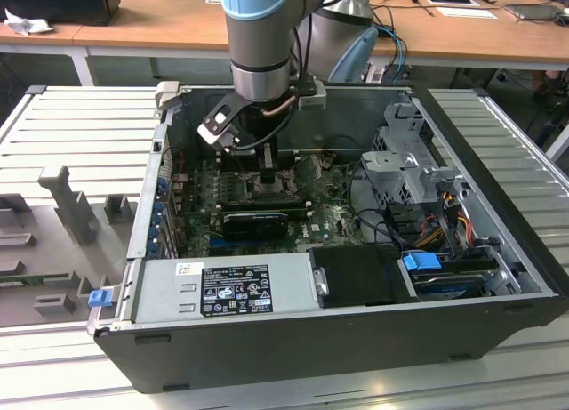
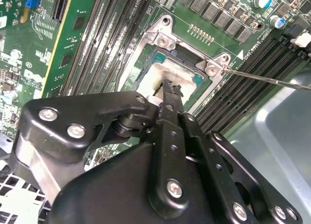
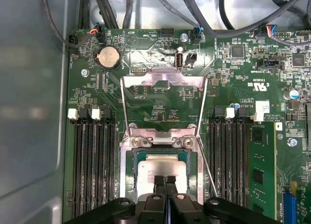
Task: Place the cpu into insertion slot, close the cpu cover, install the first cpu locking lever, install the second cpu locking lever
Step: 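Place the cpu into insertion slot, then close the cpu cover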
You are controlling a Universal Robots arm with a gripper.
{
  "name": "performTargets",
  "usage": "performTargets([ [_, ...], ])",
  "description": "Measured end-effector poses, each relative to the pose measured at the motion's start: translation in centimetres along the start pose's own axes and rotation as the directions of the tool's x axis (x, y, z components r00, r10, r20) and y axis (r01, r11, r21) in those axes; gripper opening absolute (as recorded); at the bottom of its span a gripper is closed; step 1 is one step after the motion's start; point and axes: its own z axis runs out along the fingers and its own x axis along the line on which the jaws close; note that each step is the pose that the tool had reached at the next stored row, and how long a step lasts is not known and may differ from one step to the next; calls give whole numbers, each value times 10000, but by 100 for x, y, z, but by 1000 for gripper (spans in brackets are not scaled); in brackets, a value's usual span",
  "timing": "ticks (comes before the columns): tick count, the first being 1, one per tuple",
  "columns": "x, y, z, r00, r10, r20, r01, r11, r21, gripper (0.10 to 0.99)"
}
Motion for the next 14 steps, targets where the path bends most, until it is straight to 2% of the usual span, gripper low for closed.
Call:
performTargets([
  [8,2,11,-69,10000,0,-2,0,10000,59,106],
  [9,1,27,-69,10000,3,-1,-3,9999,121,106],
  [10,1,73,-65,10000,5,-5,-5,9996,272,106],
  [11,1,118,-62,10000,10,-15,-9,9993,380,106],
  [13,0,194,-55,10000,15,-46,-12,9989,459,106],
  [14,0,197,-55,10000,14,-48,-12,9989,460,106],
])
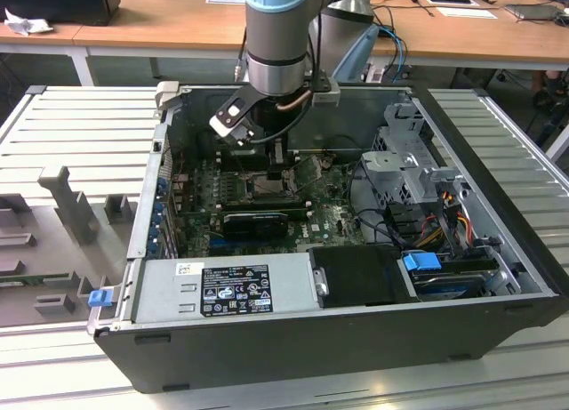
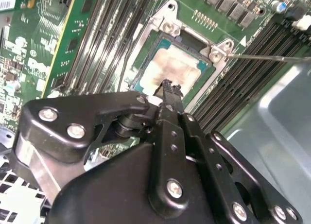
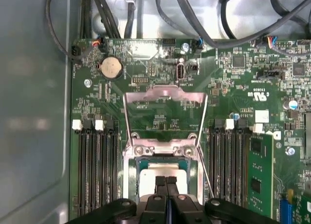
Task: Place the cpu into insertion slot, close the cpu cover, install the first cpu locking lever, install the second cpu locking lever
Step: 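Close the cpu cover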
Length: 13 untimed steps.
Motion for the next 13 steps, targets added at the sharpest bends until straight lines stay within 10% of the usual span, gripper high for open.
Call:
performTargets([
  [13,4,6,-139,10000,0,0,0,10000,0,106],
])
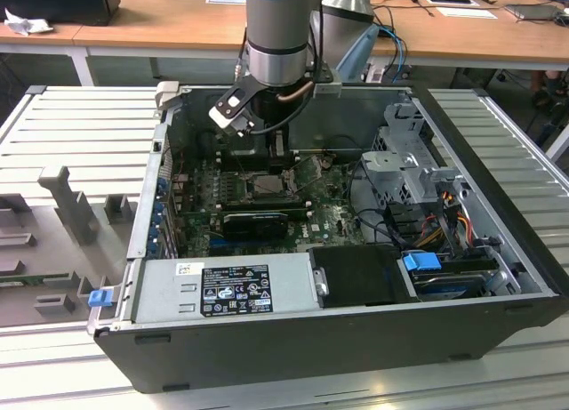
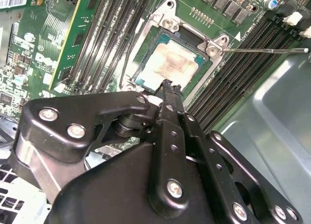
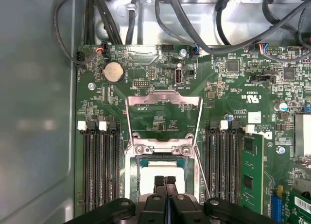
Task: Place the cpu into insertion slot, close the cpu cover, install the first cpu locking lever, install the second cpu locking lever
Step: 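Close the cpu cover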
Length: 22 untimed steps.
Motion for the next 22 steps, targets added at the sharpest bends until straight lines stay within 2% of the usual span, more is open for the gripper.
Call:
performTargets([
  [12,2,26,-42,10000,0,1,0,10000,1,106],
  [22,8,52,-188,10000,-1,1,1,10000,1,106],
])
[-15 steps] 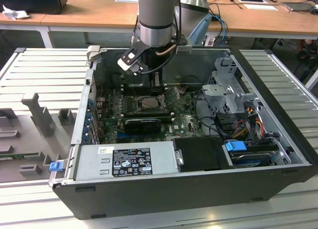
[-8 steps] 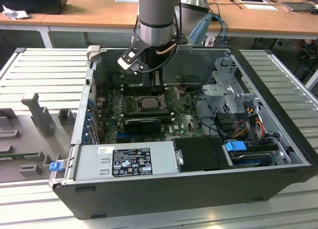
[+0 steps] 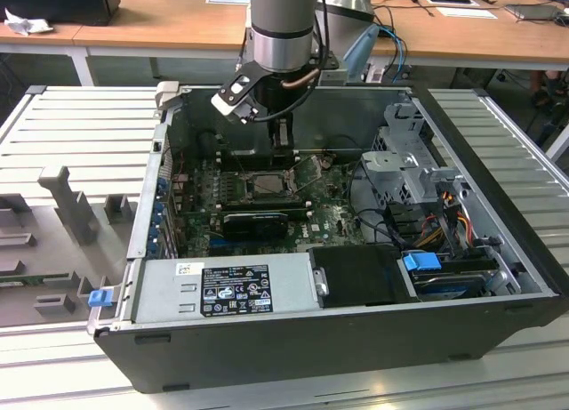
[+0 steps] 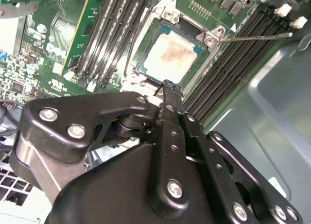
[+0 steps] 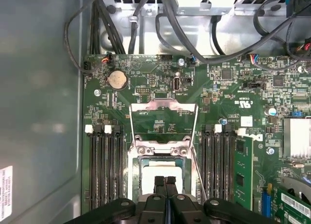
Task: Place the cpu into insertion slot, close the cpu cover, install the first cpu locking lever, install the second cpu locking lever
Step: 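Close the cpu cover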
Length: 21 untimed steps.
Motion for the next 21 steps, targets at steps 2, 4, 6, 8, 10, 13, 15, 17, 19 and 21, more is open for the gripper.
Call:
performTargets([
  [2,1,9,-3,10000,0,-3,0,10000,-2,106],
  [4,1,26,-9,10000,1,0,-1,10000,-1,106],
  [6,2,33,-22,10000,2,1,-2,10000,1,106],
  [8,5,36,-35,10000,2,1,-2,10000,0,106],
  [10,6,37,-46,10000,0,1,0,10000,0,106],
  [13,9,40,-83,10000,0,2,0,10000,0,106],
  [15,10,54,-113,10000,1,2,-1,10000,0,106],
  [17,10,74,-123,10000,1,1,-1,10000,1,106],
  [19,10,92,-127,10000,0,-2,0,10000,0,106],
  [21,10,109,-127,10000,0,2,0,10000,1,106],
])
